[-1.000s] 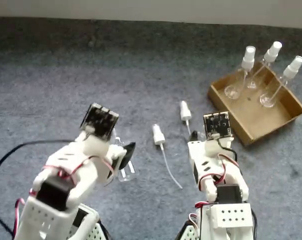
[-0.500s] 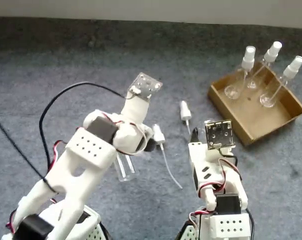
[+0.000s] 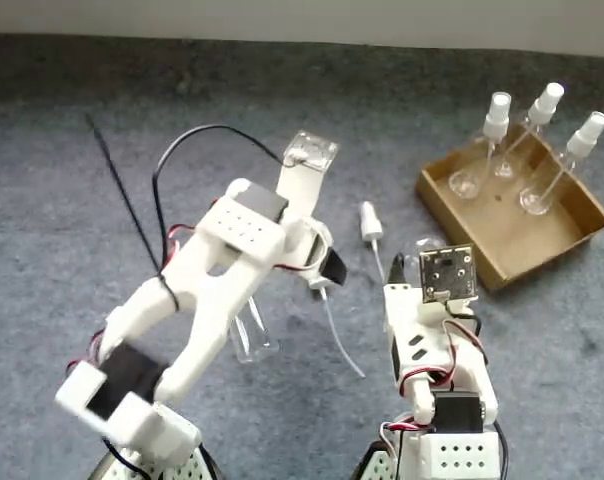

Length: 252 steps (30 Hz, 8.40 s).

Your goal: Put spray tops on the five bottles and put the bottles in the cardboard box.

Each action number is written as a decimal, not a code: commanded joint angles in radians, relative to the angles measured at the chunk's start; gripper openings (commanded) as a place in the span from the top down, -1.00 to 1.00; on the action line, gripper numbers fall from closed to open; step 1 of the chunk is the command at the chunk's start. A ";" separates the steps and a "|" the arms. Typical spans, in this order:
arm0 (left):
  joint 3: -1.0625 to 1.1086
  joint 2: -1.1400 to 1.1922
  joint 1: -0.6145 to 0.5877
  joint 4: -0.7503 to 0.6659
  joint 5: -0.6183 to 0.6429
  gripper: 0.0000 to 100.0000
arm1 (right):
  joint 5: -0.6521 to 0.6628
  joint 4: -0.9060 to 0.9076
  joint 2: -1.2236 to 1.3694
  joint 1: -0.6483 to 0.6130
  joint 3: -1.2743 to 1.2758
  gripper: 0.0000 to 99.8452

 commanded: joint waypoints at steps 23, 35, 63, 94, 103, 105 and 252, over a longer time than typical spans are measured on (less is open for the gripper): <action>-0.354 0.423 -0.021 0.006 0.288 0.78 | -0.011 -0.022 -0.016 0.016 -0.016 0.58; -0.355 0.426 -0.001 0.034 0.284 0.79 | -0.011 -0.022 -0.016 0.016 -0.016 0.58; -0.395 0.432 0.058 0.114 0.290 0.76 | -0.011 -0.022 -0.016 0.016 -0.016 0.58; -0.412 0.426 0.102 0.094 0.279 0.96 | -0.009 -0.025 -0.016 0.016 -0.016 0.58; -0.610 0.421 0.171 0.295 0.279 0.96 | -0.009 -0.027 -0.018 0.021 -0.024 0.58; -0.719 0.421 0.160 0.407 0.278 0.96 | -0.009 -0.027 -0.018 0.021 -0.019 0.58; 0.800 -1.469 -0.306 -0.580 -0.023 0.99 | 0.106 -0.670 0.627 -0.358 0.160 0.58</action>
